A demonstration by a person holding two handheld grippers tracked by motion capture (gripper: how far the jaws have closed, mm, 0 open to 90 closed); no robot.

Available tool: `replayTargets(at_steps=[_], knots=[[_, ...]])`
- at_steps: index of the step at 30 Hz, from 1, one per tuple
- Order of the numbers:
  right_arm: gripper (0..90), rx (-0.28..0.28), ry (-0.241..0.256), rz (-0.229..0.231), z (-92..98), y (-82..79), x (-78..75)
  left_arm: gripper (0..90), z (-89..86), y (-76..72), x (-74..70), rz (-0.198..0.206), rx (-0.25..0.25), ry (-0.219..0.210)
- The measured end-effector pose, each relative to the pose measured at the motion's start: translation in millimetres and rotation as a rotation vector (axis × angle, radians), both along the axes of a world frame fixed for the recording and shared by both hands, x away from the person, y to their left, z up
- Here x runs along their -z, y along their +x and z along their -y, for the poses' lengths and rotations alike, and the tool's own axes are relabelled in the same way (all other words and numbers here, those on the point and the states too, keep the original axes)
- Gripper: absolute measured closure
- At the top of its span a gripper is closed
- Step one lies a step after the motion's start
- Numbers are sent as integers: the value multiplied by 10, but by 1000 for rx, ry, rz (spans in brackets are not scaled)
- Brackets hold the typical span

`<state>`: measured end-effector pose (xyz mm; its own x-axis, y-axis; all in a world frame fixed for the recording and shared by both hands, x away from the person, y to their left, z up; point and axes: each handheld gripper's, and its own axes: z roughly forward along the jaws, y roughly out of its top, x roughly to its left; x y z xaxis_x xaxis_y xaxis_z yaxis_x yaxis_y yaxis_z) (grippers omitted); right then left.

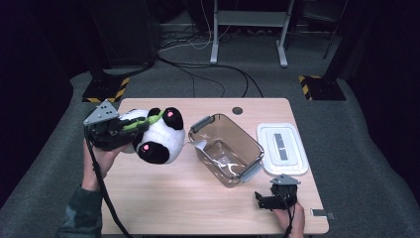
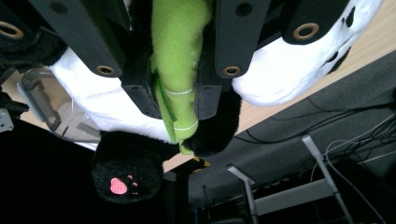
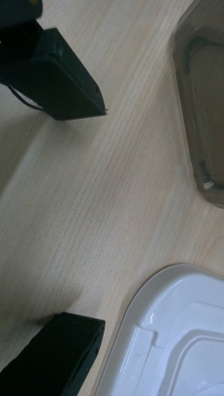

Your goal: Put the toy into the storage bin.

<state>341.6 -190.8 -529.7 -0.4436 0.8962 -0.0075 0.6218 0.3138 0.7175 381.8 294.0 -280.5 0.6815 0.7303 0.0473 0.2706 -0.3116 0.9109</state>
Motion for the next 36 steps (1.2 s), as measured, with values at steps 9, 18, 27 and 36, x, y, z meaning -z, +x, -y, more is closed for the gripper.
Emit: replayTargets(at_steps=[9,18,27,36], knots=[[0,0,0,0,0,0,0,729,200,132,-58,4,47,3],[1,-1,0,0,0,-1,0,729,380,241,-94,6,90,7],[3,-3,2,1,2,0,0,729,580,352,-124,6,147,13],[5,0,7,-4,1,-4,-1,728,809,450,-140,7,200,26]])
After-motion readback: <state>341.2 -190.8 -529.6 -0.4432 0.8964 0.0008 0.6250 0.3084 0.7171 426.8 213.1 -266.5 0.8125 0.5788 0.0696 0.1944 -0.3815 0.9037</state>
